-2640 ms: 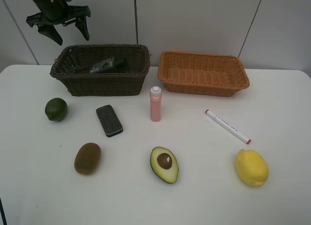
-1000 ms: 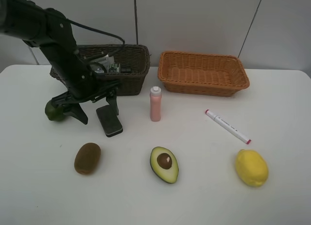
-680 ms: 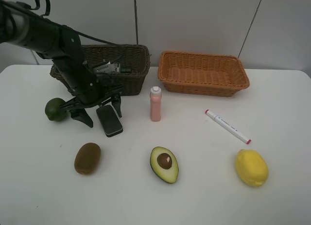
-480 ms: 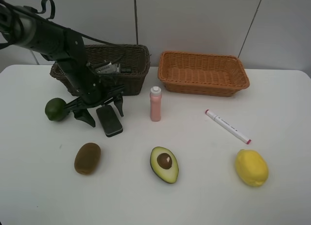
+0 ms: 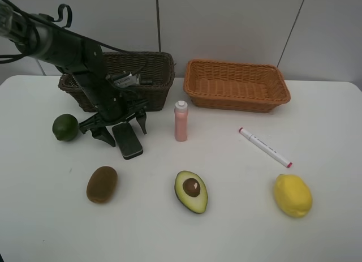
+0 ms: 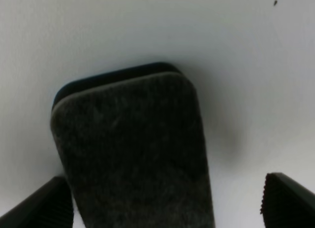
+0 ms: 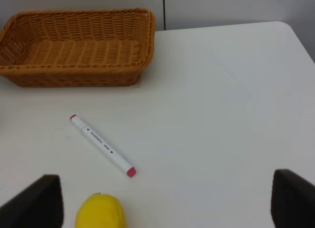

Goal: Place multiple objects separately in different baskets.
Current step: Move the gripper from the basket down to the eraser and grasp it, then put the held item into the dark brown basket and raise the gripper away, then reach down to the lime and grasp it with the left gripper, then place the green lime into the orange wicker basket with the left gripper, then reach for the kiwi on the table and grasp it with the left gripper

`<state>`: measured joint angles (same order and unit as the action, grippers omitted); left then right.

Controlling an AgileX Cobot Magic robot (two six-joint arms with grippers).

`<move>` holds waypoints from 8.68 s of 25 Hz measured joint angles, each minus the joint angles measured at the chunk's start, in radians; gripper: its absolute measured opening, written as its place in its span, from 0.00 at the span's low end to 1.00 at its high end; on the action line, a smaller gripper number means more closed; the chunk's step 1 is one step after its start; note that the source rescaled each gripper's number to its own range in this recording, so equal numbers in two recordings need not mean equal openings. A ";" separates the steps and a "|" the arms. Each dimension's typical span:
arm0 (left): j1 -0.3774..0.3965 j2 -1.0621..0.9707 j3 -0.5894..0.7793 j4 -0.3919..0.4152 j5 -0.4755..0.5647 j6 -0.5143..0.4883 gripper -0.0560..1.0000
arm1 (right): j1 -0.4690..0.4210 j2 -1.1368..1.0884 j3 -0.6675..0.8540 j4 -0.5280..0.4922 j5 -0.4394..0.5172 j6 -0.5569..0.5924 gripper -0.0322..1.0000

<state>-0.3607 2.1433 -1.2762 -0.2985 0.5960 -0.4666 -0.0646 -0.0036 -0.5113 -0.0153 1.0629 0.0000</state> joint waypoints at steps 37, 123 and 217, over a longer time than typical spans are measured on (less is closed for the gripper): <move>0.000 -0.433 -0.015 -0.004 0.002 0.404 0.34 | 0.000 0.000 0.000 0.000 0.000 0.000 1.00; 0.301 -0.140 0.247 0.264 -0.285 0.371 0.99 | 0.000 0.000 0.000 0.000 0.000 0.000 1.00; -0.219 -0.731 0.217 0.176 0.604 0.239 0.99 | 0.000 0.000 0.000 0.000 0.000 0.000 1.00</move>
<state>-0.5794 1.4121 -1.0596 -0.1226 1.1997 -0.2273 -0.0646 -0.0036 -0.5113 -0.0153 1.0629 0.0000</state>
